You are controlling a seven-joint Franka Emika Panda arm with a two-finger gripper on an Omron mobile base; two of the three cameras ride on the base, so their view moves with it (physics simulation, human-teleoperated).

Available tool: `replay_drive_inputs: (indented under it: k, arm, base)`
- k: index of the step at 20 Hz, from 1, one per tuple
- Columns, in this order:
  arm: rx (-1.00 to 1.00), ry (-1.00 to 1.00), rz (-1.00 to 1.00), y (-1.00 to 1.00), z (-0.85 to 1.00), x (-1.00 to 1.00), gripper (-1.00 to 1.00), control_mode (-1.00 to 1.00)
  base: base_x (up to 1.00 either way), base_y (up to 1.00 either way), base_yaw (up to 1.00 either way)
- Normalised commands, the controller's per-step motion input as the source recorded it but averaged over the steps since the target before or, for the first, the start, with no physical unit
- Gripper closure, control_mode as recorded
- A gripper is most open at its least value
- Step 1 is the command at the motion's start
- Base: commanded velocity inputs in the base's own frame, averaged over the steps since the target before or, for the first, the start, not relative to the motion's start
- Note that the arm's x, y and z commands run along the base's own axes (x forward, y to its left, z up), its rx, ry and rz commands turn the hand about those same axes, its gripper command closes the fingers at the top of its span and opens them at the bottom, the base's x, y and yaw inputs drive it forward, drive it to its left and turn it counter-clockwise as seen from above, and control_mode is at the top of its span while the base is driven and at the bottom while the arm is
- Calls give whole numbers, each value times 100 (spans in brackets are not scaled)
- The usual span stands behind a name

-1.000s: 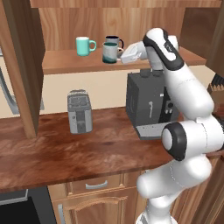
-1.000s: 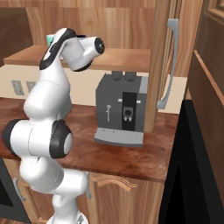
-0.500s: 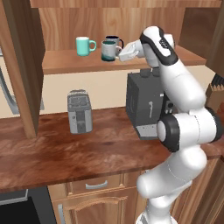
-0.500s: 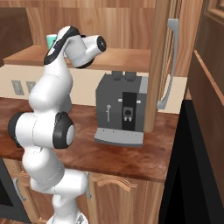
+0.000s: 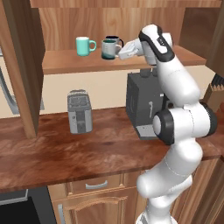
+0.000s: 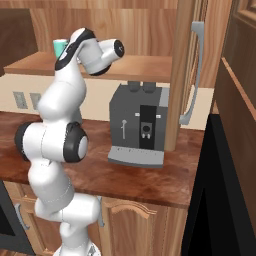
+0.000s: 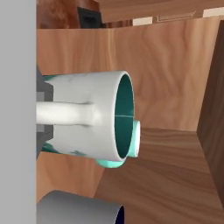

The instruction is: Pick the mug on the counter and place it in the cabinet with the handle facing the right, like the mugs already inside.

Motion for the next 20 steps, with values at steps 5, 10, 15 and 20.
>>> replay_drive_inputs:
  k: [5, 10, 15, 20]
  arm:
    - [0, 0, 2, -23, 0, 10, 100, -100]
    - [0, 1, 3, -12, 0, 20, 100, -100]
    - [0, 0, 1, -1, -4, 30, 100, -100]
    - [0, 1, 0, 0, -6, 31, 100, -100]
  base:
    - [0, 0, 0]
    - [0, 0, 0]
    - [0, 0, 0]
    - [0, 0, 0]
